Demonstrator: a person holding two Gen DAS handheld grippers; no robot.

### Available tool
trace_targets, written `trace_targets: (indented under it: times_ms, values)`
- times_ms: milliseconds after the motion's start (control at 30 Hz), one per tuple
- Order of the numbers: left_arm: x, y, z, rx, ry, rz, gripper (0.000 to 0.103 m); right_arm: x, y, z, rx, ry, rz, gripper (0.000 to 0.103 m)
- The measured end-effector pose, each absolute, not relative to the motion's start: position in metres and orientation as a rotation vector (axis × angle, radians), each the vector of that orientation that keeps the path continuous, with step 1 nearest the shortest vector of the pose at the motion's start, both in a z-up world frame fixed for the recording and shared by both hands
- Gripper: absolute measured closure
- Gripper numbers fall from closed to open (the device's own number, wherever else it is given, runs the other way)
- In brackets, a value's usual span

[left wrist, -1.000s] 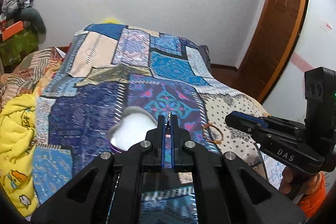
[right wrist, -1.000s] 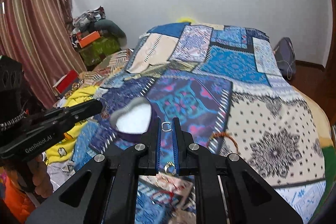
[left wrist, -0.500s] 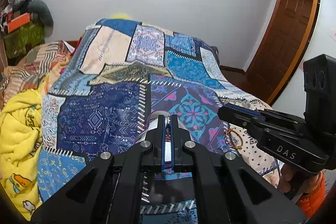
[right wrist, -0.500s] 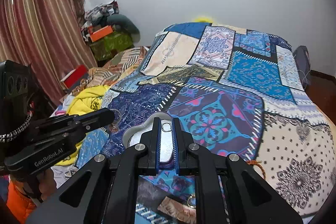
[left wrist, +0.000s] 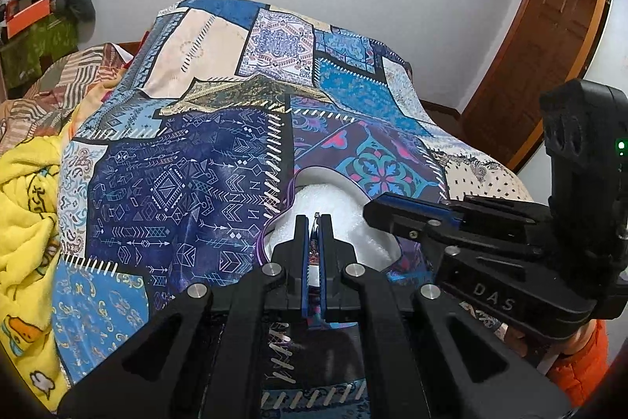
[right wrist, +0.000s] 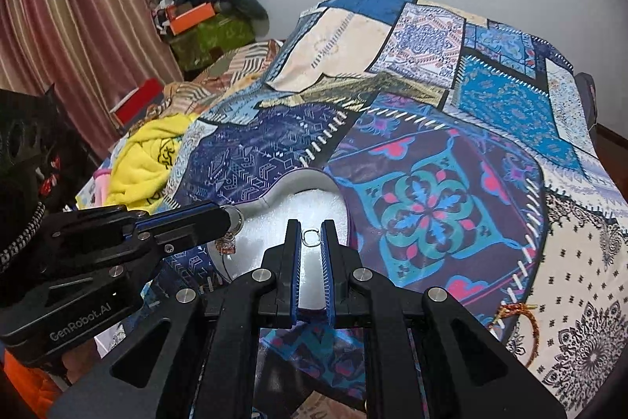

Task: Organize jewelry
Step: 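Carry both items over the heart tin and open both tools to drop them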

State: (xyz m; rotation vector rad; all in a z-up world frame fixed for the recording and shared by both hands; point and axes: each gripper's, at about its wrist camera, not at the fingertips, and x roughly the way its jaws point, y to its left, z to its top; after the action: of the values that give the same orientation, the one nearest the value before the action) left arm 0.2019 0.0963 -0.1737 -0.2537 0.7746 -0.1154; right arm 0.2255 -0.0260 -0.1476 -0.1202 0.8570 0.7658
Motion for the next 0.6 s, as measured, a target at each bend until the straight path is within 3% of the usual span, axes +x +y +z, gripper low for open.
trace_targets:
  times_ms: [433,600]
  values:
    - [0.207,0.100,-0.175,-0.261,0.788,-0.107,0.100,0.229,-0.016,-0.157,-0.172,0.889,0.758,0.094]
    - [0.201,0.103,-0.166,-0.263,0.774,-0.094,0.090,0.228,-0.017,-0.153,-0.164,0.897,0.759,0.092]
